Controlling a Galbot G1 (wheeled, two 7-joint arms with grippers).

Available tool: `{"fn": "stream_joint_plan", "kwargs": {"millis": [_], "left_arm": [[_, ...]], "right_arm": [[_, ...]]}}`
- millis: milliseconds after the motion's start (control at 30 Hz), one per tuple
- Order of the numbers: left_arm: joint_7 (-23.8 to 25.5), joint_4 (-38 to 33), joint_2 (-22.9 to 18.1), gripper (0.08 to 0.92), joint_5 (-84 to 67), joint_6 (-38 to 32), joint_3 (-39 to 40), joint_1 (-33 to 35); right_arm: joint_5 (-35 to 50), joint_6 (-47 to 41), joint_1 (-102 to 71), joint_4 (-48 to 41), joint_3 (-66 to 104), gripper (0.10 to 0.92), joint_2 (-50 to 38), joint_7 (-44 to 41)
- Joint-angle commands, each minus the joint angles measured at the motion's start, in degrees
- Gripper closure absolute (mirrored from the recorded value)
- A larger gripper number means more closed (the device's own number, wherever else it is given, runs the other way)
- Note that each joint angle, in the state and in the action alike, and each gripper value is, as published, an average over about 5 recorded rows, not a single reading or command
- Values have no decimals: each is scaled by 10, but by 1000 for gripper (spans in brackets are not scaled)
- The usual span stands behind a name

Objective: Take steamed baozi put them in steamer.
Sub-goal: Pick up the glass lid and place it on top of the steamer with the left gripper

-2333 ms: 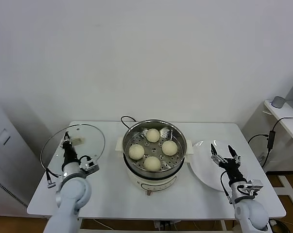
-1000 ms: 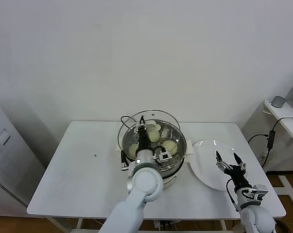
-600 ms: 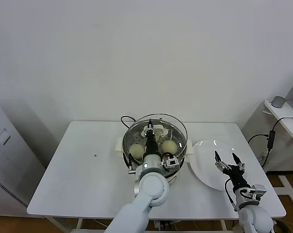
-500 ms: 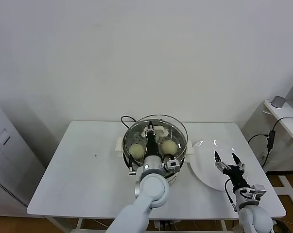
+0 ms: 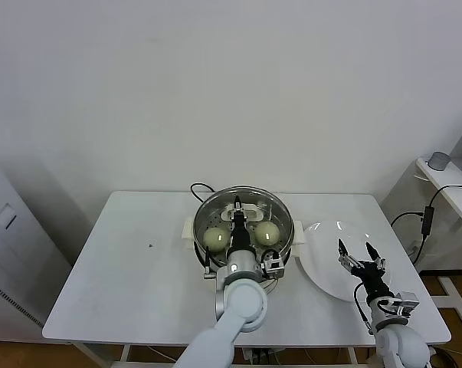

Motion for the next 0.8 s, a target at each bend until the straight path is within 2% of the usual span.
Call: {"fn": "stream_joint_plan", "kwargs": {"millis": [33,267,800], "left_arm": [[25,7,-28,877,30,28,1,-1],[38,1,-28,877,26,28,2,0],[27,13,-28,877,23,28,2,-3]], "right_arm": [[0,2,0,-2,0,203,0,0],[-2,2,1,-4,-1,203,1,0],[-5,3,0,-3,0,203,4,-1]]}}
